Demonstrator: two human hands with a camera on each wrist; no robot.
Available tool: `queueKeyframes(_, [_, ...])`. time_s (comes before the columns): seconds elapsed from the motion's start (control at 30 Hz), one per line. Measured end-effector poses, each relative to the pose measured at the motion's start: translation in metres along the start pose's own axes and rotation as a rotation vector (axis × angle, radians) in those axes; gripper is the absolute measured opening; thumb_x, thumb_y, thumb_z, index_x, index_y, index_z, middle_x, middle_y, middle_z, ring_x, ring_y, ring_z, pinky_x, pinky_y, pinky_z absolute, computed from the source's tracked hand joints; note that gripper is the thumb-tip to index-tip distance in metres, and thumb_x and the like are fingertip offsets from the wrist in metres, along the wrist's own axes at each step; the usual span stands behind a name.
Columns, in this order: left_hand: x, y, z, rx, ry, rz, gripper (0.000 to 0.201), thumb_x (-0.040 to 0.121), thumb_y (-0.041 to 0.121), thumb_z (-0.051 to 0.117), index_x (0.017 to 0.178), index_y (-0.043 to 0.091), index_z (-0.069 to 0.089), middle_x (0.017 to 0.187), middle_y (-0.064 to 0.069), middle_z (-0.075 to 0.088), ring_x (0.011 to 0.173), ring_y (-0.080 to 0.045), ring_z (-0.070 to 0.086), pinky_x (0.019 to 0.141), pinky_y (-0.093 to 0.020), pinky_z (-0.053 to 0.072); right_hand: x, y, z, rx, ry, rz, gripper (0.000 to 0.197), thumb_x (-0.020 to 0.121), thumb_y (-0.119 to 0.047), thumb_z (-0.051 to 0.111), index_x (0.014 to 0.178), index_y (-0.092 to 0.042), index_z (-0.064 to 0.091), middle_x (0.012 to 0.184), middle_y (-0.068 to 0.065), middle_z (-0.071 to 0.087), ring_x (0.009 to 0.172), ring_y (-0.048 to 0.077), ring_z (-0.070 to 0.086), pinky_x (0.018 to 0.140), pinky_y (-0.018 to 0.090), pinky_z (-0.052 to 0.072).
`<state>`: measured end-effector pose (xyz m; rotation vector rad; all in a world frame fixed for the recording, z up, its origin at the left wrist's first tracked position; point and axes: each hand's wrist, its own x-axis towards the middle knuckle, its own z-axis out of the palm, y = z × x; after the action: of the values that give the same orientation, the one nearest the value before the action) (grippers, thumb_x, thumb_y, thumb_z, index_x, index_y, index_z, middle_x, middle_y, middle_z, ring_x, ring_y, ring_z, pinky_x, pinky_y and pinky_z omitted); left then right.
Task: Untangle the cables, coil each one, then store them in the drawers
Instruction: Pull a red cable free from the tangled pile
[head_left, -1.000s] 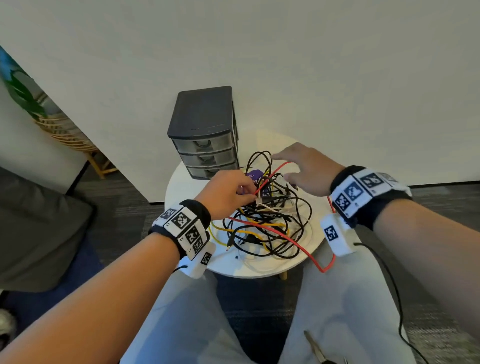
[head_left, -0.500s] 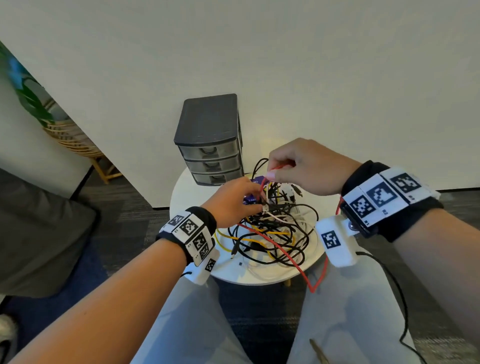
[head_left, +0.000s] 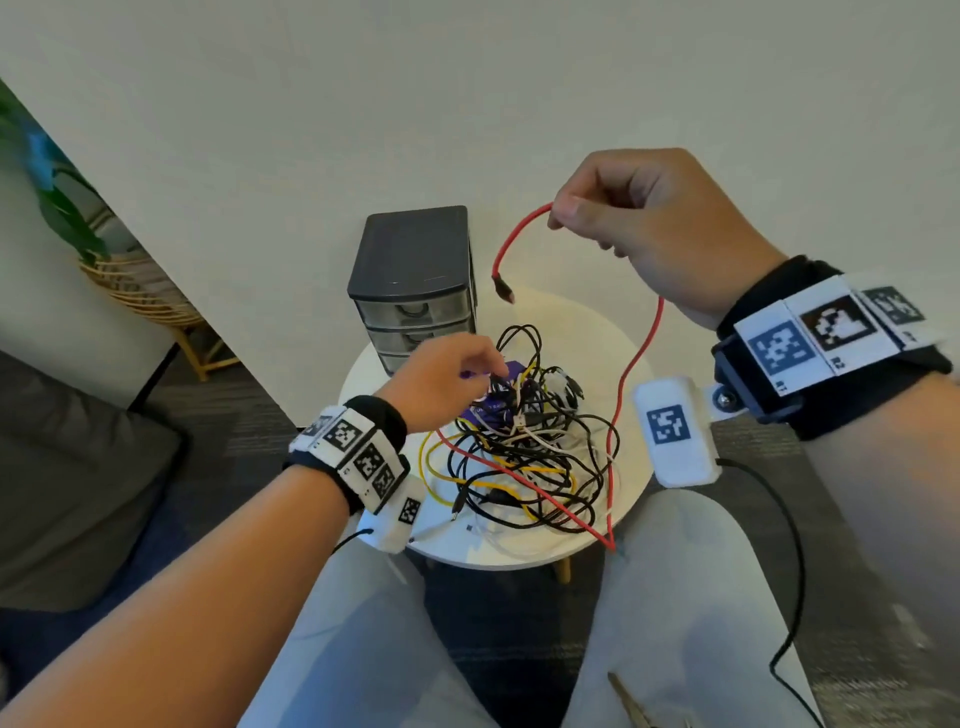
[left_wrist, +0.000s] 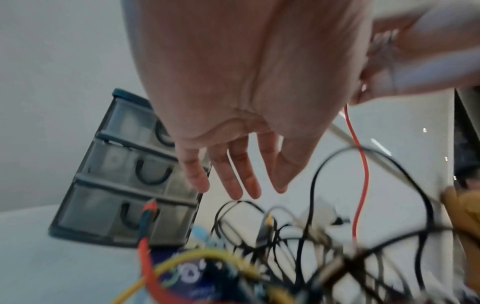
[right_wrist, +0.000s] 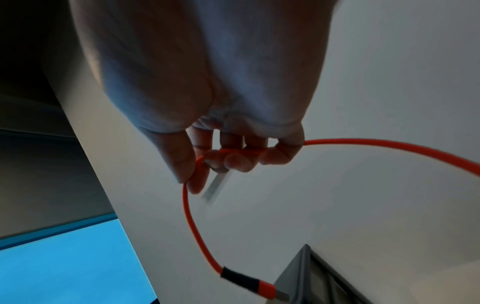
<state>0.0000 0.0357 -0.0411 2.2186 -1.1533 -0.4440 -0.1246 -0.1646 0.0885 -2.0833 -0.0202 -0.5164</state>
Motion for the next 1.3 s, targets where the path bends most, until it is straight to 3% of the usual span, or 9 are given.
queueKeyframes(0.1, [-0.004,0.018,-0.024,-0.053,-0.033,0.008,0.020,0.096,0.010,0.061,0.097,0.028,0.069,0.098,0.013,0.070,0.090,0.001,0.065,0.081,-0.017,0.049,0.002,0.004,0.001,-0.030,0.064,-0.003,0.014,0.096,-0.023,0.064,0.088,-0.018,0.075,0.090,0.026,0.065,0.072,0.017,0.047,0.068,0.029,0.042])
queueKeyframes(0.27, [-0.027,0.042,-0.017,0.100,-0.480,0.090,0.010,0.092,0.031,0.073,0.099,0.025,0.076,0.091,0.012,0.070,0.078,-0.001,0.061,0.072,-0.014,0.048,0.000,0.013,0.016,-0.188,-0.022,0.091,0.015,0.100,-0.016,0.058,0.103,-0.018,0.072,0.082,0.008,0.069,0.076,0.018,0.060,0.079,0.042,0.052])
queueKeyframes(0.33, [-0.033,0.037,-0.001,0.225,-0.527,0.083,0.016,0.090,0.038,0.075,0.100,0.027,0.076,0.094,0.011,0.067,0.083,-0.003,0.059,0.076,-0.020,0.050,-0.005,0.016,0.023,-0.288,-0.095,0.132,0.022,0.100,-0.008,0.050,0.112,-0.022,0.062,0.081,0.002,0.068,0.082,0.021,0.065,0.079,0.039,0.052])
queueKeyframes(0.57, [-0.038,0.030,0.015,0.390,-0.342,0.162,0.014,0.092,0.035,0.071,0.099,0.024,0.065,0.101,0.007,0.059,0.090,-0.012,0.055,0.081,-0.032,0.052,-0.015,0.009,0.022,-0.452,-0.166,0.193,0.037,0.091,0.005,0.043,0.079,-0.016,0.071,0.078,-0.001,0.066,0.082,0.026,0.065,0.074,0.034,0.052])
queueKeyframes(0.8, [-0.037,0.036,0.031,0.516,-0.171,0.219,0.021,0.096,0.036,0.061,0.086,0.026,0.047,0.080,0.008,0.055,0.074,-0.015,0.053,0.061,-0.027,0.039,-0.027,-0.009,0.025,-0.472,-0.400,0.273,0.046,0.090,0.015,0.041,0.109,-0.013,0.072,0.110,0.005,0.070,0.092,0.018,0.072,0.068,0.023,0.052])
queueKeyframes(0.93, [-0.033,0.038,0.017,0.513,-0.078,0.211,0.016,0.093,0.026,0.057,0.078,0.022,0.050,0.073,0.004,0.059,0.070,-0.020,0.056,0.065,-0.039,0.052,-0.035,-0.022,0.026,-0.611,-0.530,0.281,0.051,0.091,0.014,0.038,0.128,-0.008,0.065,0.129,0.006,0.064,0.115,0.020,0.063,0.081,0.025,0.042])
queueKeyframes(1.03, [-0.034,0.043,0.011,0.514,-0.208,0.191,0.013,0.090,0.034,0.067,0.093,0.027,0.056,0.087,0.008,0.065,0.080,-0.014,0.058,0.072,-0.034,0.053,-0.038,-0.029,0.026,-0.679,-0.551,0.264,0.053,0.094,0.013,0.038,0.135,-0.010,0.061,0.138,0.005,0.059,0.124,0.019,0.058,0.084,0.020,0.037])
queueKeyframes(1.17, [-0.038,0.038,0.023,0.568,-0.344,0.116,0.025,0.089,0.036,0.072,0.107,0.028,0.056,0.102,0.007,0.064,0.090,-0.016,0.058,0.077,-0.031,0.052,-0.036,-0.033,0.026,-0.780,-0.535,0.246,0.054,0.092,0.013,0.039,0.134,-0.010,0.061,0.136,0.008,0.060,0.120,0.024,0.061,0.095,0.029,0.048])
queueKeyframes(1.3, [-0.041,0.034,0.026,0.667,-0.199,0.236,0.018,0.096,0.041,0.062,0.090,0.025,0.056,0.089,0.005,0.063,0.080,-0.016,0.057,0.071,-0.029,0.041,-0.032,-0.030,0.026,-0.877,-0.471,0.187,0.044,0.091,0.010,0.048,0.125,-0.010,0.067,0.122,0.007,0.066,0.106,0.025,0.066,0.093,0.040,0.055])
